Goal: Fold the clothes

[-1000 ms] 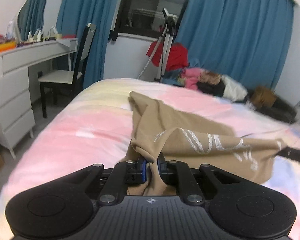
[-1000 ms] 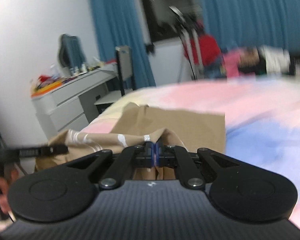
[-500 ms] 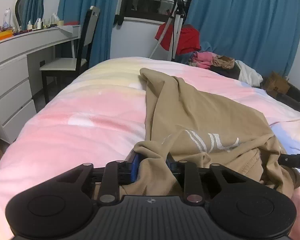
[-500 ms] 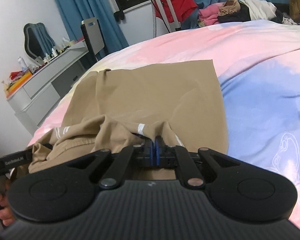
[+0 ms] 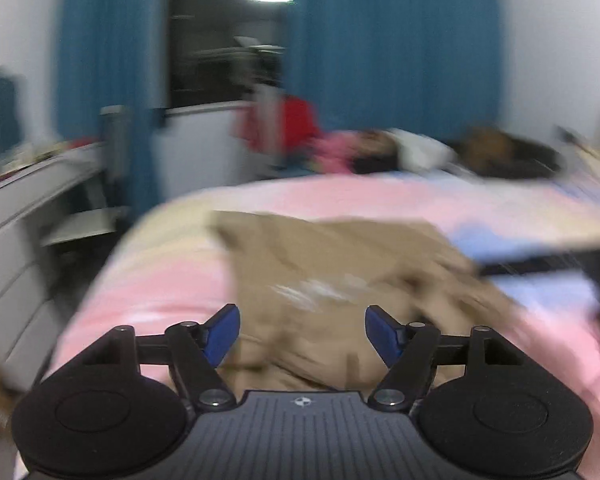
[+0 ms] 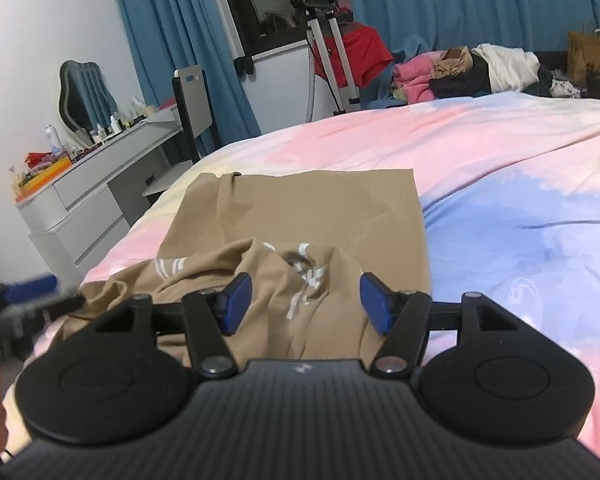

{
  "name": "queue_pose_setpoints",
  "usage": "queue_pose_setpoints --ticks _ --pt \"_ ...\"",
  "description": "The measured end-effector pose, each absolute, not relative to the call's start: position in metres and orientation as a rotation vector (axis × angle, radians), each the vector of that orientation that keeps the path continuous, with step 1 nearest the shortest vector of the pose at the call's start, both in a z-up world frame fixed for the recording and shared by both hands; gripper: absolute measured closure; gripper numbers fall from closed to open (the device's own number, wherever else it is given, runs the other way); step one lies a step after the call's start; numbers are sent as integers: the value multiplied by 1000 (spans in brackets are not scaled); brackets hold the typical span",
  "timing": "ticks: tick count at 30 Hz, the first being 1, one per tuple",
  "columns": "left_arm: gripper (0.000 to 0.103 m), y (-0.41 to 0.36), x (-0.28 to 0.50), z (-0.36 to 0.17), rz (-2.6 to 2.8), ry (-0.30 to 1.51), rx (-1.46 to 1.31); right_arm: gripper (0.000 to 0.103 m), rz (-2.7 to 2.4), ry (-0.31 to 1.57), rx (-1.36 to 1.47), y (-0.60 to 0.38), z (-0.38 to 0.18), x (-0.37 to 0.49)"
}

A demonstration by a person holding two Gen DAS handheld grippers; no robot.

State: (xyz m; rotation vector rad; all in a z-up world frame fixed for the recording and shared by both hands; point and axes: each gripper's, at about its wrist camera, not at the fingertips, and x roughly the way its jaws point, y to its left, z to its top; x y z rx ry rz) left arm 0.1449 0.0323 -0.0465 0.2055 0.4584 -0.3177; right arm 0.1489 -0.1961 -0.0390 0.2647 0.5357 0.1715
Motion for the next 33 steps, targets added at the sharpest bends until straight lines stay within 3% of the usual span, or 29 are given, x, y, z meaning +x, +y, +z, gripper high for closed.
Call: queue_pose_setpoints --ticks 3,6,10,14,20,27,28,31,33 --pt "32 9 134 -54 -380 448 331 40 169 531 259 -198 -37 140" --pt "41 -5 140 -68 -379 445 409 40 179 540 265 -199 -38 136" --pt "72 6 137 -57 -385 400 307 40 198 528 268 -200 -39 135" --pt "93 17 134 -46 -391 355 206 40 194 526 234 -198 -45 139" --pt "94 34 129 -29 -398 286 54 40 266 541 206 -181 -52 139" --pt "99 65 101 6 -412 174 -179 42 350 577 -18 -127 -73 134" --pt "99 68 101 8 -406 174 -190 44 341 571 -52 -122 -76 134" --pt "99 79 102 13 -390 179 -225 84 313 623 -20 -121 -78 141" --pt "99 84 104 14 -382 190 -250 86 313 627 18 -130 -70 142"
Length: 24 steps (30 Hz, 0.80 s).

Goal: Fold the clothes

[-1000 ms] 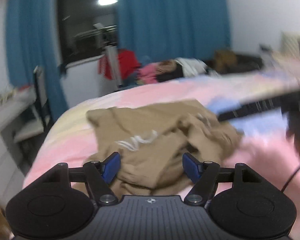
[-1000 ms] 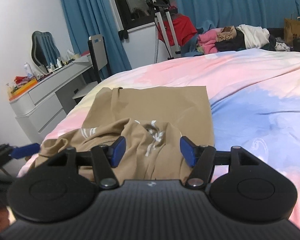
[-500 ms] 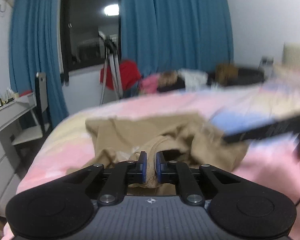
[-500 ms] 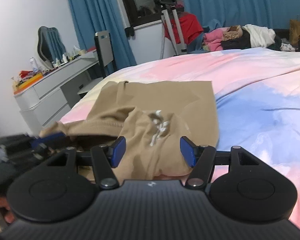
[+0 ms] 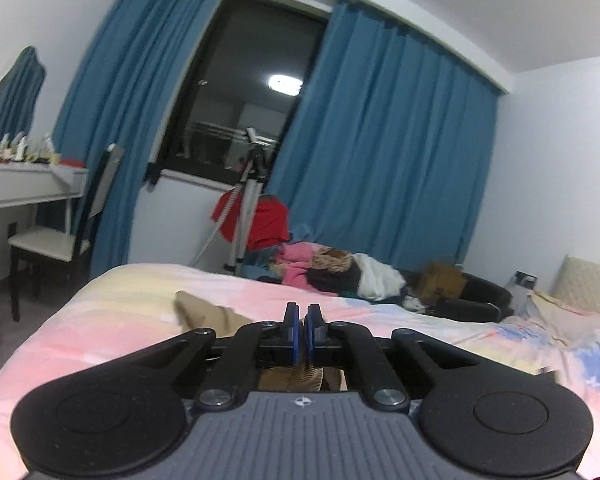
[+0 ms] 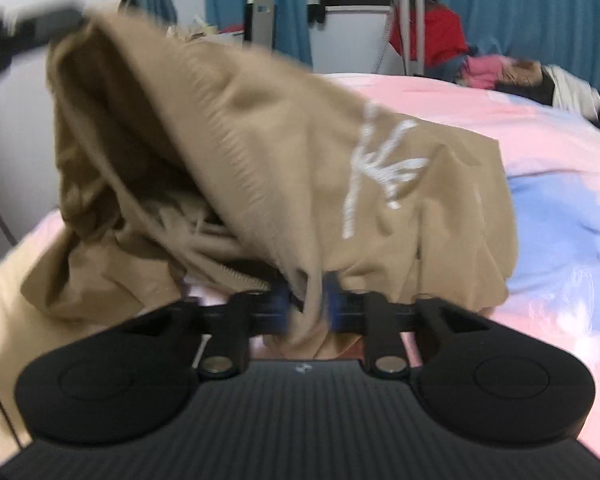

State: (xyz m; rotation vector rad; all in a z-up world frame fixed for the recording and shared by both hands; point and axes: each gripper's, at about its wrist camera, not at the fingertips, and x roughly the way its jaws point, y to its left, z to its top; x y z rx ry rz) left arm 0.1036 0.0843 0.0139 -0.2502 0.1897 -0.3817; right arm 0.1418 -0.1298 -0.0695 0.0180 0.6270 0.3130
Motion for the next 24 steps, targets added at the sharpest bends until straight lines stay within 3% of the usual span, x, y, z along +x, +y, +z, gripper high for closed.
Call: queue_pose_setpoints --ticks 11,19,21,23,24 --pt "103 83 103 14 -398 247 -219 86 188 645 164 -219 -42 143" --pt "102 56 95 3 -454 292 -52 86 192 680 159 -206 -49 148" --pt "100 37 88 -15 -475 314 62 86 209 674 174 -204 -49 144" --pt "84 19 82 -33 -494 335 177 86 216 669 198 -206 -48 144" --pt "82 10 79 -42 -503 345 234 86 215 669 211 -208 -48 144"
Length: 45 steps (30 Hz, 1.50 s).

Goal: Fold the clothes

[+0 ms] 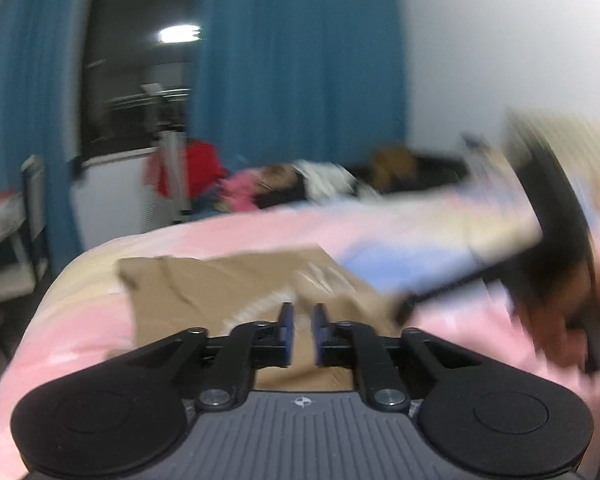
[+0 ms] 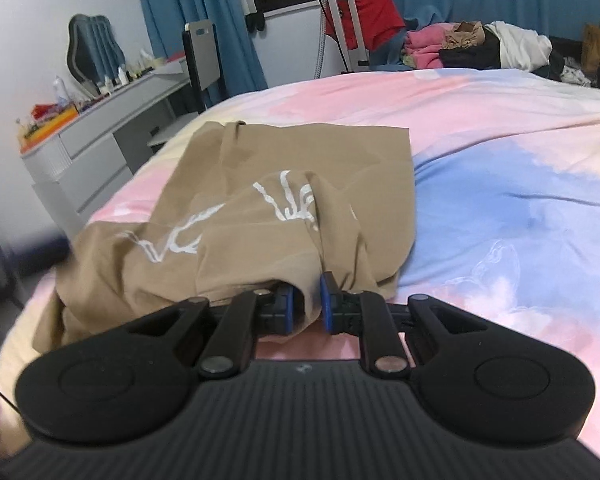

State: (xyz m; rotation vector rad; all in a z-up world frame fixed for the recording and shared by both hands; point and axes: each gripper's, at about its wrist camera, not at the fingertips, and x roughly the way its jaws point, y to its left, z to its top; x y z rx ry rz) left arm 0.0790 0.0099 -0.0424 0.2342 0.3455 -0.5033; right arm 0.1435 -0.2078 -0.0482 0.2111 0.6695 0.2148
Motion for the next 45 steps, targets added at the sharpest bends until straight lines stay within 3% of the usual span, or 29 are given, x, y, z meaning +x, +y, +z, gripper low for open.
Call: queue_pose_setpoints --ticks 2,7,11,14,16,20,23,30,32,33,35,37,45 --pt "73 -8 73 -61 -521 366 349 86 208 672 239 -213 -48 143" --pt "73 -51 60 -108 -544 415 627 86 178 692 317 -226 -55 150" --pt "53 -68 63 -140 -456 372 786 86 188 714 395 -235 -61 155" --pt "53 -71 64 -150 -416 324 840 86 198 715 423 -238 -61 156" --pt "60 -71 67 -149 -410 330 837 86 208 712 437 -240 -61 156" --pt "88 -71 78 -142 -388 333 860 86 213 711 442 -240 -60 155" --pt "94 -68 85 -133 -386 339 845 86 211 723 436 -239 -61 156" --pt "98 -26 87 -71 -520 374 433 83 198 751 411 -241 -62 158" --pt "98 -14 87 -53 -555 381 314 79 214 753 433 -244 -60 158" --pt "98 -8 88 -44 -572 385 254 71 222 754 444 -245 -60 158" --pt "98 4 88 -27 -604 391 135 43 246 723 418 -243 -53 153" --pt "98 16 89 -9 -636 397 15 27 271 679 360 -236 -45 144" --pt "98 67 97 25 -650 342 -263 28 372 466 24 -181 -22 99"
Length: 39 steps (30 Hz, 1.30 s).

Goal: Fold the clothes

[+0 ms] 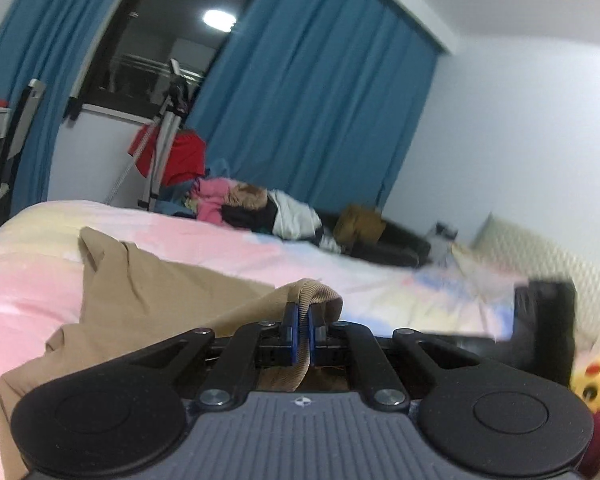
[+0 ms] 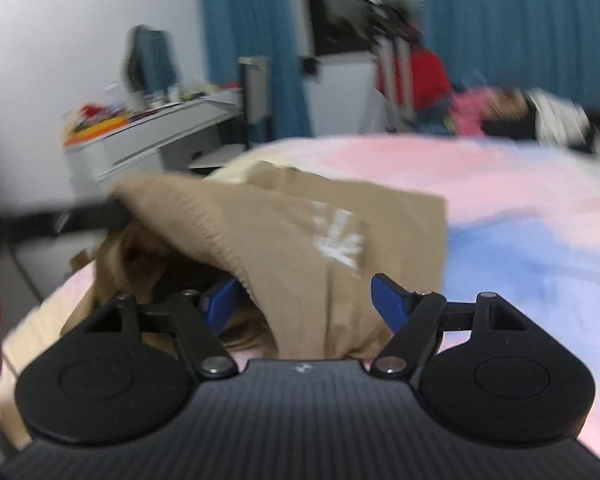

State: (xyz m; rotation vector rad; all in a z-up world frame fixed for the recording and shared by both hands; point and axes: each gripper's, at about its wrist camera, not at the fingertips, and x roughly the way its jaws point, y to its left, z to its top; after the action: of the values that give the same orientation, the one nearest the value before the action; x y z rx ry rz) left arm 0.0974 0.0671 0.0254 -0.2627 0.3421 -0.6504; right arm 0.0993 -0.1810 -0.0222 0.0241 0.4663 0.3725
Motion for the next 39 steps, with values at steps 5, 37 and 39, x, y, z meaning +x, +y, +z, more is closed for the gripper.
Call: queue_pose_setpoints --ticks 5,37,39 --pt "98 89 100 35 -604 290 -355 32 422 544 -65 -163 -34 98" --pt "98 69 134 -10 -537 421 -384 83 14 555 317 -248 -63 183" --pt "98 64 140 -17 -546 439 -380 77 -8 596 342 -250 -70 186"
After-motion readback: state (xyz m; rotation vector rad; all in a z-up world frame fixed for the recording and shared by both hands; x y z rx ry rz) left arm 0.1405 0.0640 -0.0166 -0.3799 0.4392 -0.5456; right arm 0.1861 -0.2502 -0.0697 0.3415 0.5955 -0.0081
